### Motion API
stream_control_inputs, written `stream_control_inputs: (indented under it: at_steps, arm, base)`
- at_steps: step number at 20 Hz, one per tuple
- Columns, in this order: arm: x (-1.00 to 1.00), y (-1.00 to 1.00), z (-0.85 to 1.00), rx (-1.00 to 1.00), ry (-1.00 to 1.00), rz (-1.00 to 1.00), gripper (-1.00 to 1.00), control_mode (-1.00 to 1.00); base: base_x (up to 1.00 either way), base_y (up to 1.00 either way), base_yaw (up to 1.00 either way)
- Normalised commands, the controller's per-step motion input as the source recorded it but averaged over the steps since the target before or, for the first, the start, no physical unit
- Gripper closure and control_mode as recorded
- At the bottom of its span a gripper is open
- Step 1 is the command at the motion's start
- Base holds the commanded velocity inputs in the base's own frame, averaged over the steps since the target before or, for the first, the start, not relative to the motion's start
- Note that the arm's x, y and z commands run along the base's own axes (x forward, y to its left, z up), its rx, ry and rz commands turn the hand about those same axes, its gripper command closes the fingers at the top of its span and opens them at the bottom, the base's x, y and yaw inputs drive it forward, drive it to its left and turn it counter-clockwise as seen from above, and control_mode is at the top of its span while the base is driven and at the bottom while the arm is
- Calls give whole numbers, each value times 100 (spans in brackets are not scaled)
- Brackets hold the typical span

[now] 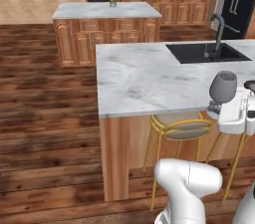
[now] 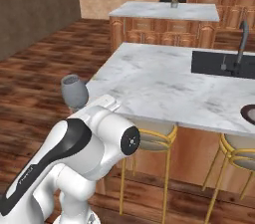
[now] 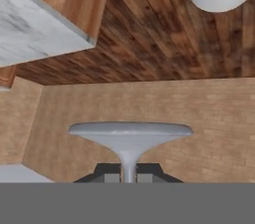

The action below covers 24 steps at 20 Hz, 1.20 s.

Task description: Retrieve the wine glasses from the counter and place one next to each plate.

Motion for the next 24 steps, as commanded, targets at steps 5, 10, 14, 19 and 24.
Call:
stream_control_inputs:
  at_steps: [5,10,14,19,24]
  arm:
    - [0,0,0,0,0,0,100,100]
    - [0,0,0,0,0,0,100,100]
    - [0,0,0,0,0,0,100,100]
    - [0,0,0,0,0,0,100,100]
    - [0,0,0,0,0,0,100,100]
  base:
    - [-38,-100,7]
    - [-1,-100,7]
    - [4,-100,22]
    - [3,-100,18]
    - [7,-92,0]
